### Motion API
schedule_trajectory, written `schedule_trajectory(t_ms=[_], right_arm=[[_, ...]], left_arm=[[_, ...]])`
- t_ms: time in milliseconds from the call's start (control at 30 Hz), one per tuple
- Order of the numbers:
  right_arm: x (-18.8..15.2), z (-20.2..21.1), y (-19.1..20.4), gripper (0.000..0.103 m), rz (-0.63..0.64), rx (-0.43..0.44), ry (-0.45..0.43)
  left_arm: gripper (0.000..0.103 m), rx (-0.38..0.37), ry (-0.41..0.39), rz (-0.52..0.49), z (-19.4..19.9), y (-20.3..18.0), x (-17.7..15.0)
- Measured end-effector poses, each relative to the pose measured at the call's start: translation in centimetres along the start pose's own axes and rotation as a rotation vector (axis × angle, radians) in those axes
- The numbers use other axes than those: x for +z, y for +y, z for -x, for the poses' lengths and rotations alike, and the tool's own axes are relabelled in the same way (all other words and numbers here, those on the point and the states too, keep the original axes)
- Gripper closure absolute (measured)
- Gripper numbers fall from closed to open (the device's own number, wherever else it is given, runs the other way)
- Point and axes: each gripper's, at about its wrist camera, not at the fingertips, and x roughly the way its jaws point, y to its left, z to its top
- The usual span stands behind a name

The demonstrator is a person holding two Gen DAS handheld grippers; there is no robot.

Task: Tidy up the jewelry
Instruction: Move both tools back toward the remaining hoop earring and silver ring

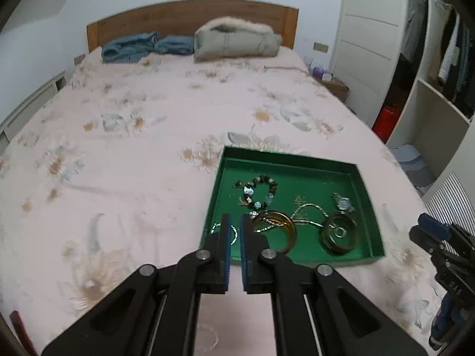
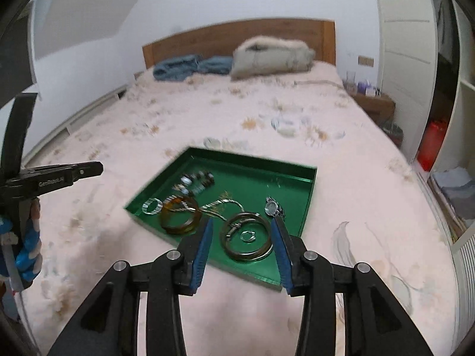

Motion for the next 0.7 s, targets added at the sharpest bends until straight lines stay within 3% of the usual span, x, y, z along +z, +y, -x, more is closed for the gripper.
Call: schedule_trajectory(t_ms=[133, 400, 500, 567, 700], right_arm=[[-0.2, 5.7, 1.7, 0.06, 0.012, 0.018, -0.059], [-1.3, 14.8, 5.6, 0.06, 0.061, 0.037, -0.159], [-2.5, 16.8, 7.1, 0.06, 0.068, 0.058, -0.176], [-3.6, 17.4, 8.1, 0.06, 0.07, 0.071, -0.175], [-5.9, 16.5, 9.5, 0.06, 0.077, 0.086, -0.143]], left_arm=[[0.097, -0.001, -0.04, 0.0, 5.3, 0.7, -0.9], [0.091, 0.07, -0.148, -0.009, 15.4, 2.8, -4.0], [0.076, 0.098, -0.174, 0.011, 17.8, 4.2, -5.7], [0.061, 0.11, -0.174, 0.018, 18.4, 5.0, -6.9], [0.055, 0.102, -0.144, 0.039, 18.0, 6.5, -9.8]])
